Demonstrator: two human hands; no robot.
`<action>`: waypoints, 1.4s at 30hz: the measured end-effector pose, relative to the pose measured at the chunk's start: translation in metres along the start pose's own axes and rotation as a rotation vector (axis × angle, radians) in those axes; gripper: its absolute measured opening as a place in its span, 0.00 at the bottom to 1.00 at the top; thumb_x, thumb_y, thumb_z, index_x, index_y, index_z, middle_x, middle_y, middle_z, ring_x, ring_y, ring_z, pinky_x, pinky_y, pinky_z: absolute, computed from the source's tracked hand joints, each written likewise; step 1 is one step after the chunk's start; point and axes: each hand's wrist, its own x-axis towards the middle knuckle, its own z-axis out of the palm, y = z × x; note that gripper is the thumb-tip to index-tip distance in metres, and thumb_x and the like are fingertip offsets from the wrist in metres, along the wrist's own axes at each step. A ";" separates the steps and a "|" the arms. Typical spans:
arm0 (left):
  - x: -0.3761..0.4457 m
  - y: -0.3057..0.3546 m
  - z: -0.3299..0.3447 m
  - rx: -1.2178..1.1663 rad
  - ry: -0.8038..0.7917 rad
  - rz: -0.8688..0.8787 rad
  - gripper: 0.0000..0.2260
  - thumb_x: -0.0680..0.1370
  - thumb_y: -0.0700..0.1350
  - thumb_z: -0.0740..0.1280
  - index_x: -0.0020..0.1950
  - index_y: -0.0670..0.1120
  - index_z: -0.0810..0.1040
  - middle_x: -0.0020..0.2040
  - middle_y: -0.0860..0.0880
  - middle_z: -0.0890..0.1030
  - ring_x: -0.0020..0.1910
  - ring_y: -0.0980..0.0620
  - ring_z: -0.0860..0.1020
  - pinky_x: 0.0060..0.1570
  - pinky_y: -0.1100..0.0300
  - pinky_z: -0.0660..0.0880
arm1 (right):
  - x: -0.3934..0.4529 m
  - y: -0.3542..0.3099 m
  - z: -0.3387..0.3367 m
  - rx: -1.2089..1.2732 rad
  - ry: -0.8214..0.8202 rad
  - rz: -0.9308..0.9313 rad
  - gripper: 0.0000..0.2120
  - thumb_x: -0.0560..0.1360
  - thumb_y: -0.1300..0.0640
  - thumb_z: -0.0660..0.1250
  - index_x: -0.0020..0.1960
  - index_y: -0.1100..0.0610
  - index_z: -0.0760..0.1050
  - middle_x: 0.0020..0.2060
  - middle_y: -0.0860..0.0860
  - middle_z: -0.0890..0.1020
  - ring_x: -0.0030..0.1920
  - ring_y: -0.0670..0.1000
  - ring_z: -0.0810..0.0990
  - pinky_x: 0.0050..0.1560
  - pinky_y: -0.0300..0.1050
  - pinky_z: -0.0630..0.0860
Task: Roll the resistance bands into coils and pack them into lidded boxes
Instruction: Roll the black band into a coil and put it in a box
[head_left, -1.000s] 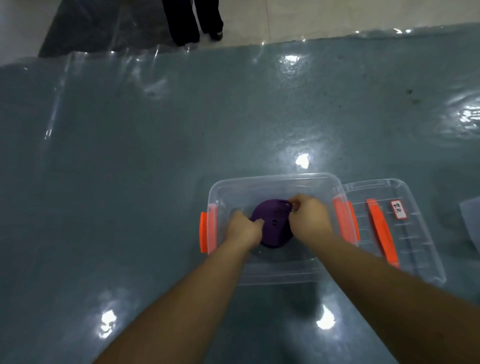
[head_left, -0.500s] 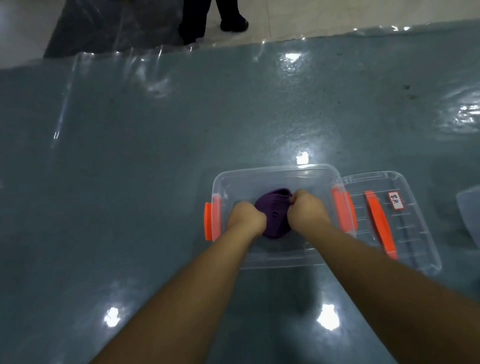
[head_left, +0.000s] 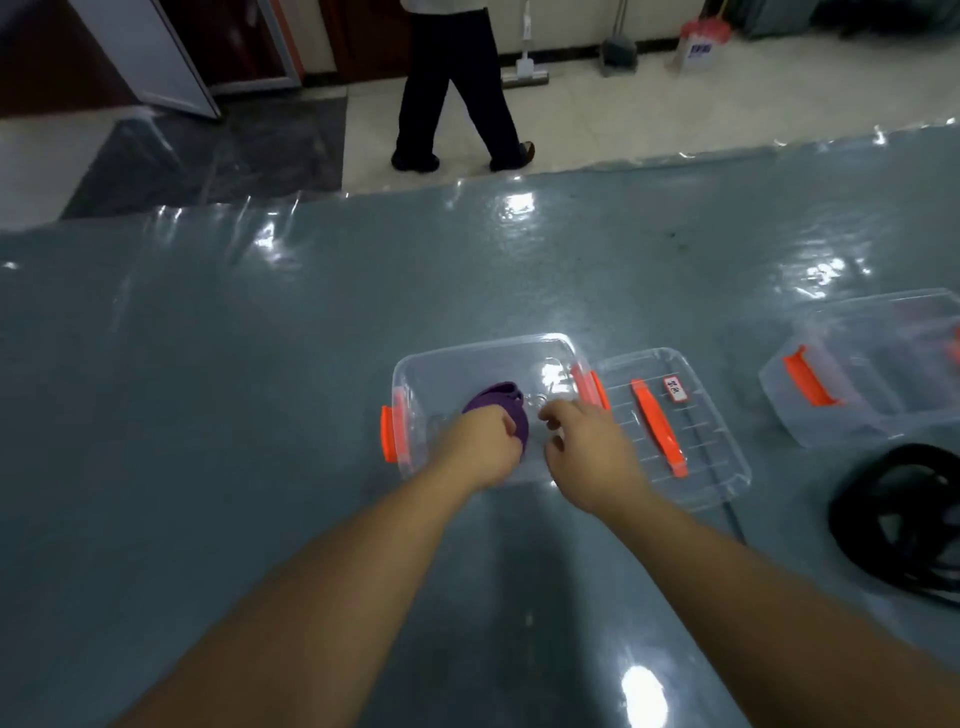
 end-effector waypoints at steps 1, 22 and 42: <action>-0.010 0.007 0.005 0.027 0.029 0.035 0.11 0.80 0.42 0.64 0.58 0.47 0.84 0.55 0.47 0.84 0.52 0.43 0.81 0.46 0.59 0.72 | -0.014 0.006 -0.004 -0.025 0.011 -0.034 0.18 0.76 0.63 0.66 0.65 0.55 0.79 0.58 0.54 0.83 0.58 0.58 0.79 0.58 0.54 0.78; -0.089 0.228 0.248 0.244 -0.147 0.197 0.18 0.77 0.47 0.62 0.65 0.51 0.79 0.64 0.47 0.82 0.63 0.44 0.80 0.64 0.51 0.77 | -0.258 0.300 -0.102 -0.204 -0.127 0.344 0.20 0.79 0.54 0.60 0.70 0.49 0.72 0.65 0.50 0.78 0.65 0.56 0.75 0.65 0.51 0.73; 0.005 0.395 0.336 0.285 -0.146 0.334 0.11 0.79 0.49 0.63 0.58 0.51 0.79 0.56 0.49 0.81 0.54 0.45 0.81 0.52 0.52 0.77 | -0.242 0.449 -0.196 0.003 -0.017 0.618 0.15 0.80 0.53 0.61 0.65 0.52 0.74 0.60 0.53 0.79 0.63 0.57 0.76 0.59 0.51 0.75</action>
